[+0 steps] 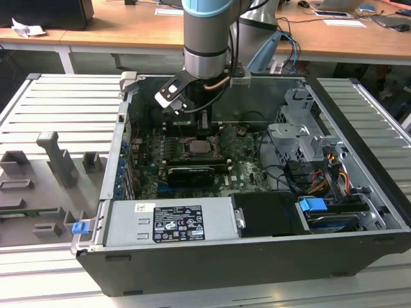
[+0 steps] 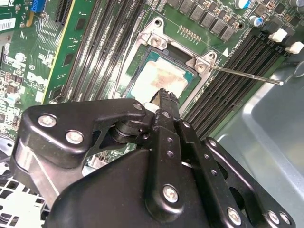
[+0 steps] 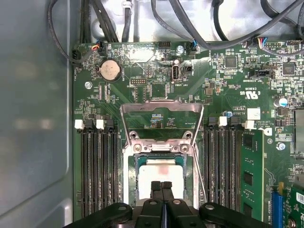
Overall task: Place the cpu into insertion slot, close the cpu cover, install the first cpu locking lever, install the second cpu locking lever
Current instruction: 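Close the cpu cover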
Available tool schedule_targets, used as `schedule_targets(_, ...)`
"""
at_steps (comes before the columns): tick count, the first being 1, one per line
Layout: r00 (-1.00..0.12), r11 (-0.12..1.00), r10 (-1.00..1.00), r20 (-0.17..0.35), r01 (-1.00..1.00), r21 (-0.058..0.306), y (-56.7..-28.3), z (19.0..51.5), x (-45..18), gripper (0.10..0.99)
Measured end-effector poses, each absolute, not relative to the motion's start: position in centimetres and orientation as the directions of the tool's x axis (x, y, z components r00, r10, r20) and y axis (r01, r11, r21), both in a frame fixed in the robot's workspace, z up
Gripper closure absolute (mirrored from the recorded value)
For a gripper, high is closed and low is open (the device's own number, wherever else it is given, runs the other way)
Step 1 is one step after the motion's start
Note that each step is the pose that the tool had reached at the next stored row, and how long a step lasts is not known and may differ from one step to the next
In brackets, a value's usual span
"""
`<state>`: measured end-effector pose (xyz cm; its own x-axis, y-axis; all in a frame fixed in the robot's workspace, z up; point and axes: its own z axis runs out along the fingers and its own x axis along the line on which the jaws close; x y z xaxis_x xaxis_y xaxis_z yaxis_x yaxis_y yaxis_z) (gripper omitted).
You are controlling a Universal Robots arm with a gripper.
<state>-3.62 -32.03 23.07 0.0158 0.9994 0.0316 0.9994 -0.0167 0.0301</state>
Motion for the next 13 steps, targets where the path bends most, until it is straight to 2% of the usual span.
schedule_targets(13,0.016,-0.017,0.999,0.032,0.999,0.030,-32.0,24.5,-3.6,0.980)
